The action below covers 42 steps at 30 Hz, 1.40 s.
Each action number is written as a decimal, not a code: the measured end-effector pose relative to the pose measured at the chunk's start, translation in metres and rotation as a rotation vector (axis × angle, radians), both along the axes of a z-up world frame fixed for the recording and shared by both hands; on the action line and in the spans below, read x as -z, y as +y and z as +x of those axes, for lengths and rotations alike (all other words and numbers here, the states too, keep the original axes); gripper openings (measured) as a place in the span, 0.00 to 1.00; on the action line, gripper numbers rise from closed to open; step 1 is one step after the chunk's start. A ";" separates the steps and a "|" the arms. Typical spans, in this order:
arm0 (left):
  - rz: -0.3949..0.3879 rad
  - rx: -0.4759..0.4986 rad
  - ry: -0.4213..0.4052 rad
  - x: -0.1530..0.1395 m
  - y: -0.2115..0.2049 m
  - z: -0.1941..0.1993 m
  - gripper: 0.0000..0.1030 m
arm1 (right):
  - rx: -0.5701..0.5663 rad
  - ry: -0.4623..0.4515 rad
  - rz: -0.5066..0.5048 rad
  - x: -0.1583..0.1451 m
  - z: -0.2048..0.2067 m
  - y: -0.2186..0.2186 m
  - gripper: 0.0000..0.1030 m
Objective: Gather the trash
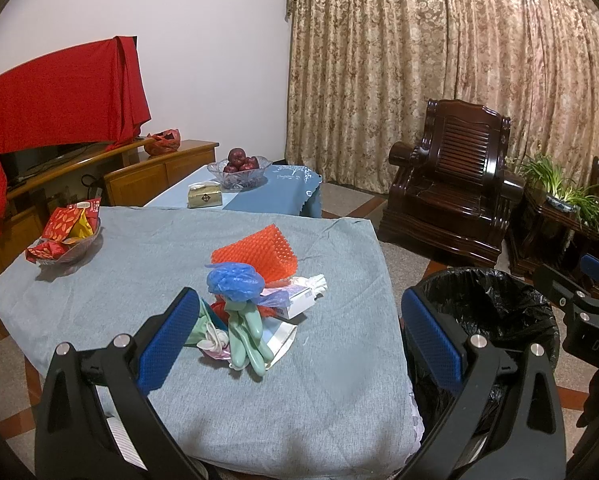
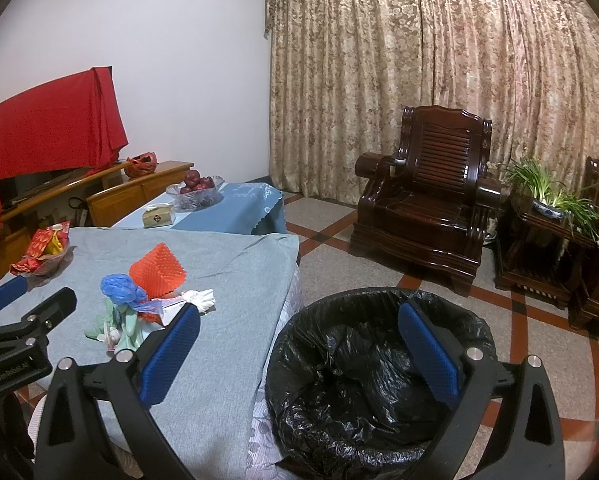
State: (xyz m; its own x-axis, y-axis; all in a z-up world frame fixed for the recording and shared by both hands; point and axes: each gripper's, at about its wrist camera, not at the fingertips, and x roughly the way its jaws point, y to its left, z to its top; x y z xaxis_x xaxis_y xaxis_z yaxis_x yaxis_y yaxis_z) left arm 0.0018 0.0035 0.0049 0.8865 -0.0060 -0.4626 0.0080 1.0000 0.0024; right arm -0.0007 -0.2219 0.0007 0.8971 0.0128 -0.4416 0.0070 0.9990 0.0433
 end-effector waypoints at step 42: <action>0.001 0.000 0.001 0.000 0.000 0.000 0.95 | 0.000 0.003 0.001 0.004 0.002 0.001 0.94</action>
State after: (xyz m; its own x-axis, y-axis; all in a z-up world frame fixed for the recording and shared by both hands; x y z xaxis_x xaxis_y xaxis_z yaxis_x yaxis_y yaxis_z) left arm 0.0021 0.0036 0.0045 0.8860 -0.0058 -0.4637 0.0080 1.0000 0.0029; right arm 0.0010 -0.2214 -0.0034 0.8958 0.0134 -0.4442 0.0068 0.9990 0.0438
